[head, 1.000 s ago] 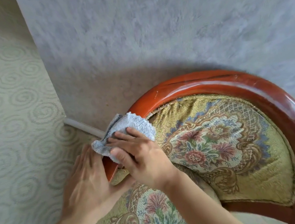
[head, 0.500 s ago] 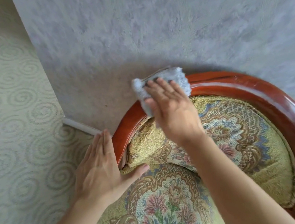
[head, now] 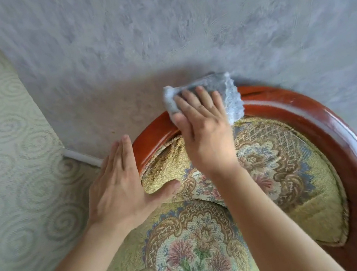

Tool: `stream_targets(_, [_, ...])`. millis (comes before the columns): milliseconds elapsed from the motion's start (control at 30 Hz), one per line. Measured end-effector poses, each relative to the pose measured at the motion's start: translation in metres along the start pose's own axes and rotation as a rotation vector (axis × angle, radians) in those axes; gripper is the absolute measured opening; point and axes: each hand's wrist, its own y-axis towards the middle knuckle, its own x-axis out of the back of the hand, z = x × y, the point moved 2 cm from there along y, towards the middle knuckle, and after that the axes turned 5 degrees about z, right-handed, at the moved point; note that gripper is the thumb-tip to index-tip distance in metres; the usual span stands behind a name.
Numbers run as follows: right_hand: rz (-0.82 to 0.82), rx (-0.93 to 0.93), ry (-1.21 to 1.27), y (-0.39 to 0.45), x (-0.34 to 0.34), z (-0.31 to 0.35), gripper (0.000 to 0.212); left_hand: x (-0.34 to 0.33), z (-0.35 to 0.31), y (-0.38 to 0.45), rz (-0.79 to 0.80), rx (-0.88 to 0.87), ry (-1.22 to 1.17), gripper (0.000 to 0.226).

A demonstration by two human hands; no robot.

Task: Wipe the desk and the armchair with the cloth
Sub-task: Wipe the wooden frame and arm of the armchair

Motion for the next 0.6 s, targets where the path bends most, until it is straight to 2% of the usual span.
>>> stream_targets(100, [0.066, 0.127, -0.041, -0.002, -0.004, 0.005, 0.035, 0.007, -0.013, 0.015, -0.063, -0.044, 0.082, 0.138])
stream_targets(200, [0.057, 0.13, -0.09, -0.001, 0.008, -0.009, 0.038, 0.013, -0.028, 0.028, -0.055, -0.085, 0.063, 0.137])
stream_targets(400, [-0.069, -0.094, -0.087, -0.015, 0.04, -0.05, 0.04, 0.017, -0.065, 0.056, 0.027, -0.244, -0.015, 0.133])
stream_targets(600, [-0.134, -0.289, -0.078, -0.038, 0.082, -0.101, 0.043, 0.02, -0.117, 0.079, 0.037, -0.381, 0.135, 0.128])
